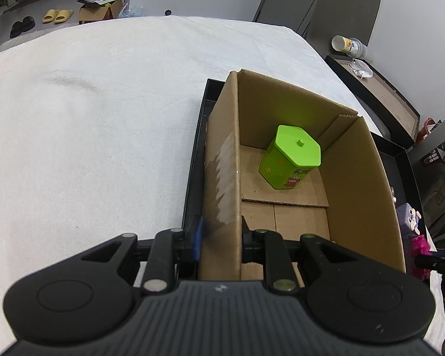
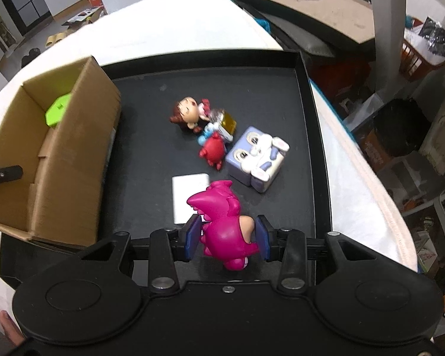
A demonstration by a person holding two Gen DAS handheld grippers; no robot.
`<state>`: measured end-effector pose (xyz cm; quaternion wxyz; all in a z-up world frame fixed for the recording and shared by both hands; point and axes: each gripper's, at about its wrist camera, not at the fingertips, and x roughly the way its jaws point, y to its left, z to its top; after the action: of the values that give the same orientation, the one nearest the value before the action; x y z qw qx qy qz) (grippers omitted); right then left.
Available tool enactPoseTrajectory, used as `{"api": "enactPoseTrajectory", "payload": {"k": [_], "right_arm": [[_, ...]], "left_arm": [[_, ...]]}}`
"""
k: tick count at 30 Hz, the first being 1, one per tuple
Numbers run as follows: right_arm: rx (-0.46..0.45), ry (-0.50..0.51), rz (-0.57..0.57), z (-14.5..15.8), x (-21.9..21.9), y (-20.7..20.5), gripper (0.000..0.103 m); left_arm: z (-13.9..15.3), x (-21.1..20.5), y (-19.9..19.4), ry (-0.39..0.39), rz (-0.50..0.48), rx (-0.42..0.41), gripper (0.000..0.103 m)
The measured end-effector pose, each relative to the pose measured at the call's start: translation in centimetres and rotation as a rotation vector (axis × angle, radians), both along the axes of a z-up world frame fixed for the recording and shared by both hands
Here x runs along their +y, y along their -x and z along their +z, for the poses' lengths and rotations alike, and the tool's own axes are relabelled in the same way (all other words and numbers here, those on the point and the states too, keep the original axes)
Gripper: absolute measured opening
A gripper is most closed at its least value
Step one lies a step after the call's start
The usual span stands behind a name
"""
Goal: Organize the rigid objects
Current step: 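Carry the pink dinosaur with the right gripper and release it into the cardboard box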
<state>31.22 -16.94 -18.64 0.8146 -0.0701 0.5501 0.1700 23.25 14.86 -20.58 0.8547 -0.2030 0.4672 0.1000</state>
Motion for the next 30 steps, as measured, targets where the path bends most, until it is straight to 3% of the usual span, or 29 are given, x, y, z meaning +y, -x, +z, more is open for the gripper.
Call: {"api": "enactPoseTrajectory", "payload": {"k": [14, 30], "right_arm": [[-0.091, -0.001, 0.059, 4.3, 3.2, 0.5, 0.039], [-0.161, 0.011, 0.149, 8.3, 9.8, -0.1, 0.039]], "left_arm": [[0.4, 0.1, 0.4, 0.000, 0.005, -0.007, 0.020], [0.1, 0.6, 0.3, 0.034, -0.005, -0.011, 0.020]]}}
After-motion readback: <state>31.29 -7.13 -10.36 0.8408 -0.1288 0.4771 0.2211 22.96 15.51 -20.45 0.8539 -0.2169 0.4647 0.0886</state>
